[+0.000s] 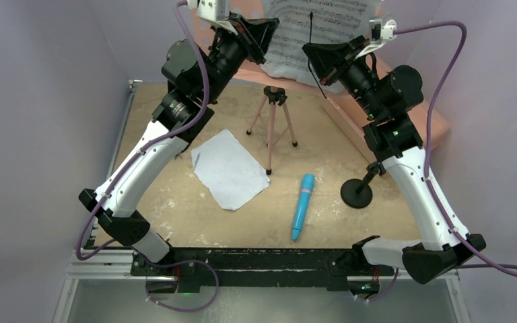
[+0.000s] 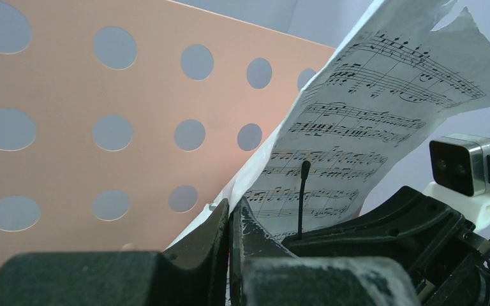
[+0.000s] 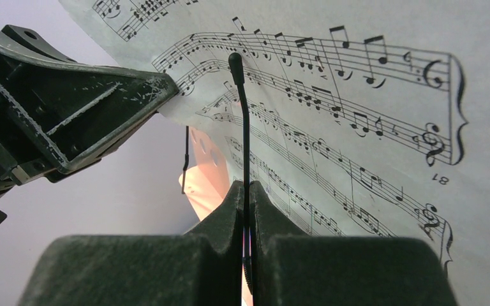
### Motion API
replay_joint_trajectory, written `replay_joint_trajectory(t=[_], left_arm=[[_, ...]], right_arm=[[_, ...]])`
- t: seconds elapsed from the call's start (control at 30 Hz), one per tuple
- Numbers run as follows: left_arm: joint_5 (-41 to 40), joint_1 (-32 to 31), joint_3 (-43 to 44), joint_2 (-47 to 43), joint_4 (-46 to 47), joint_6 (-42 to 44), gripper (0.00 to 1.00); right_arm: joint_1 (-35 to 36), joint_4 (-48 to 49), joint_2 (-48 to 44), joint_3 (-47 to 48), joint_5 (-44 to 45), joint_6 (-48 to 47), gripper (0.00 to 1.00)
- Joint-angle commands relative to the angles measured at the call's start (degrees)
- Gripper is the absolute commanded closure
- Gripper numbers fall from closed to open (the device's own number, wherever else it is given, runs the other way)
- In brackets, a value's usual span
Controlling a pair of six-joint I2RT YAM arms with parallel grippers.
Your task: Set up the instrument practice props
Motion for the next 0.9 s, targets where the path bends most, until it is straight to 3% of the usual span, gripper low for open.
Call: replay_joint_trajectory(t=[0.0, 0.43, 0.5, 0.7, 0.87], left_arm=[[-1.5, 0.38, 1.96, -0.33, -0.39, -1.5, 1.0], [-2.63, 0.33, 1.93, -0.01, -1.03, -2.57, 0.98], [-2.78, 0.37, 1.67, -0.18, -0.82, -2.5, 0.89], [-3.44, 0.33, 0.65, -1.14, 0.37, -1.97, 0.55], [-4.28, 0.36, -0.68, -2.22, 1.16, -1.56, 0.39]], right_arm=[[0.15, 6.07, -2.37, 3.52, -0.61, 0.83, 1.0], [0.11, 5.55, -2.2, 3.34, 0.63, 1.74, 1.0], [0.11, 5.24, -2.2, 3.47, 1.45, 2.01, 0.99], [0.11, 4.93, -2.4, 3.6, 2.41, 2.22, 0.76], [0.12, 5.06, -2.54, 3.74, 2.44, 2.21, 0.59]])
